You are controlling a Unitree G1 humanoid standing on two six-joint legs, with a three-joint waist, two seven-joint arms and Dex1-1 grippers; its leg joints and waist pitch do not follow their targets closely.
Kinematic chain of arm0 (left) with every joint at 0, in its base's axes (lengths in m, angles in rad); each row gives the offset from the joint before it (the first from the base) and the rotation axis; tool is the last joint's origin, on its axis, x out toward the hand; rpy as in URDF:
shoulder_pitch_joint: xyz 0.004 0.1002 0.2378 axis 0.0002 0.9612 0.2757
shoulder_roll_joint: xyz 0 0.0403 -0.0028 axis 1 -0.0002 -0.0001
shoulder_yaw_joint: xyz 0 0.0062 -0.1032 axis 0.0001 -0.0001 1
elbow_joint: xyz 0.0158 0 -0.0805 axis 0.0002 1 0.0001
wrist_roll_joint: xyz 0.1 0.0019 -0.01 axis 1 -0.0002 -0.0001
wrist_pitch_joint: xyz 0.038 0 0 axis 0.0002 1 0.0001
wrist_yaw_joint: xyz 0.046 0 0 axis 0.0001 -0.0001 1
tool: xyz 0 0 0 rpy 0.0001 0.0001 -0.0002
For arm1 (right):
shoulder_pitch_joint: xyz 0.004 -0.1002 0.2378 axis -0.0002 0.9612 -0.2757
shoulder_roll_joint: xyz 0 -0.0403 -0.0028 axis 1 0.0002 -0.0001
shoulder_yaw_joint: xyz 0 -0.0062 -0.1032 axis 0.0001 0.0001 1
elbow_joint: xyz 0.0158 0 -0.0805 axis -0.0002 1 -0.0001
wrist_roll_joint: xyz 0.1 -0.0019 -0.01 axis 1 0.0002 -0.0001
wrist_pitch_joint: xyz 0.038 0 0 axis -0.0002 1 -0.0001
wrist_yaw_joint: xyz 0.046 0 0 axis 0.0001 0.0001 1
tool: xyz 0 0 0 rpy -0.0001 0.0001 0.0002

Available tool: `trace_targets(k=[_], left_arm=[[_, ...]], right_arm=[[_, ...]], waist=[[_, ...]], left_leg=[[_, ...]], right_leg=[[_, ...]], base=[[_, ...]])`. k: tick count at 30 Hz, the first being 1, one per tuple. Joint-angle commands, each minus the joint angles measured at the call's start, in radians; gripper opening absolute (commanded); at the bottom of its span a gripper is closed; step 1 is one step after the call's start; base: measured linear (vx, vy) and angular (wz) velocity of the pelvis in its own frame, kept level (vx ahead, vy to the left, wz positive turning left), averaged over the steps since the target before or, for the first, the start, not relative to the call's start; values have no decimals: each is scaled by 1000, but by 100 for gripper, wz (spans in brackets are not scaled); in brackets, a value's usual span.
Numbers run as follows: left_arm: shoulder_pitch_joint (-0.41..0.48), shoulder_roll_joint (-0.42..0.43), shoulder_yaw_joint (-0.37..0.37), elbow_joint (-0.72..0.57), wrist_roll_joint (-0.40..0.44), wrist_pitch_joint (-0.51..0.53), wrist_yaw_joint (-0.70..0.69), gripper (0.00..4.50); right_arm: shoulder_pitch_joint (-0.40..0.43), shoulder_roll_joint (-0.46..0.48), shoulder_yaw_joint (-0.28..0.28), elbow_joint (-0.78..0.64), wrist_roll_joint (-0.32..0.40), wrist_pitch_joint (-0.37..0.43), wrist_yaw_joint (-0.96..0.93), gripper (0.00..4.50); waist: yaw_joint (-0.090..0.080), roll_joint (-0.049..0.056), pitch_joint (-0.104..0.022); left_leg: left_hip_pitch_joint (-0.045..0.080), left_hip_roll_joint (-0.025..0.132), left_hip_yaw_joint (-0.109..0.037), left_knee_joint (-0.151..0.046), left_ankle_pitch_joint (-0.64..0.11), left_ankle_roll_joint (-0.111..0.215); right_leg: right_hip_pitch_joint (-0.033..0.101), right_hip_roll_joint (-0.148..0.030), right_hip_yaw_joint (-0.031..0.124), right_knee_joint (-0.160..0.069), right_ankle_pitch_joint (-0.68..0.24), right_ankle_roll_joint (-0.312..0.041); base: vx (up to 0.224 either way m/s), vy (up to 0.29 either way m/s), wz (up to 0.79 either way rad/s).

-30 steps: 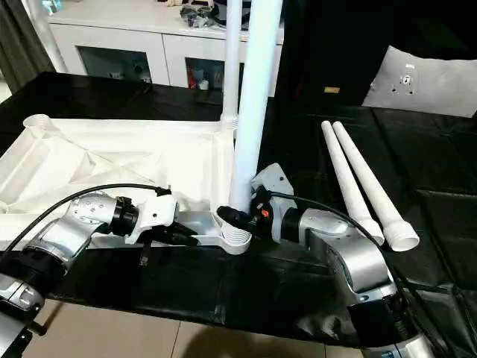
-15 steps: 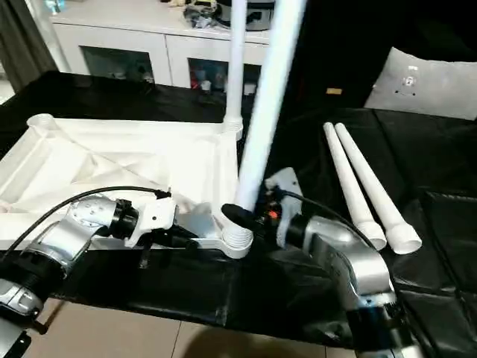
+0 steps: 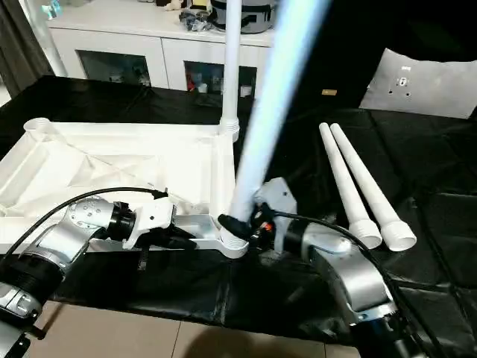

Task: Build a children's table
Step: Insert table leg to table base

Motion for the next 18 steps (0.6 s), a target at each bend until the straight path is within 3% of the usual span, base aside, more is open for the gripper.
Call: trace_targets(k=[1, 5, 6, 7, 10, 11, 14, 18], left_arm=[[-15, 5, 7, -18, 3, -23, -24, 0], [-25, 7, 1, -14, 10, -31, -32, 0], [-30, 7, 3, -15, 9, -28, -37, 0], [-33, 7, 4, -17, 6, -26, -41, 0], [-50, 3, 11, -10, -3, -23, -55, 0], [-59, 0, 14, 2, -2, -26, -57, 0], [-97, -2, 18, 50, 16, -52, -47, 0], [-145, 8, 24, 93, 34, -63, -44, 0]], right_arm=[[42, -28, 76, 118, -73, 60, 16, 189], [28, -29, 95, 147, -73, 59, 47, 189], [25, -32, 106, 152, -69, 60, 69, 189], [27, -33, 110, 153, -63, 64, 82, 188], [39, -34, 121, 160, -55, 58, 114, 188], [40, -34, 125, 165, -59, 52, 119, 188], [44, -39, 137, 164, -68, 41, 134, 188], [28, -31, 142, 170, -73, 42, 143, 188]], waist=[[0, 10, -51], [0, 10, -55], [-2, 6, -47], [-2, 8, -48], [-4, -9, -32], [-2, -6, -33], [-3, -13, -24], [-4, -15, -18]], left_leg=[[6, 45, -24, -78, -350, -10], [4, 48, -23, -81, -342, -7], [2, 48, -22, -83, -345, -5], [3, 47, -22, -82, -350, -4], [3, 47, -21, -85, -355, 12], [4, 47, -22, -85, -354, 12], [5, 48, -23, -90, -362, 14], [13, 46, -28, -91, -420, 4]], right_leg=[[35, -71, 43, -98, -542, -115], [38, -69, 46, -92, -472, -137], [34, -68, 47, -92, -460, -143], [35, -67, 47, -92, -463, -144], [27, -70, 49, -101, -527, -121], [27, -69, 49, -99, -532, -118], [23, -70, 49, -105, -548, -105], [16, -73, 45, -116, -635, -76]], base=[[0, 0, 0], [0, 0, 0], [0, 0, 0], [0, 0, 0], [0, 0, 0], [0, 0, 0], [0, 0, 0], [0, 0, 0]])
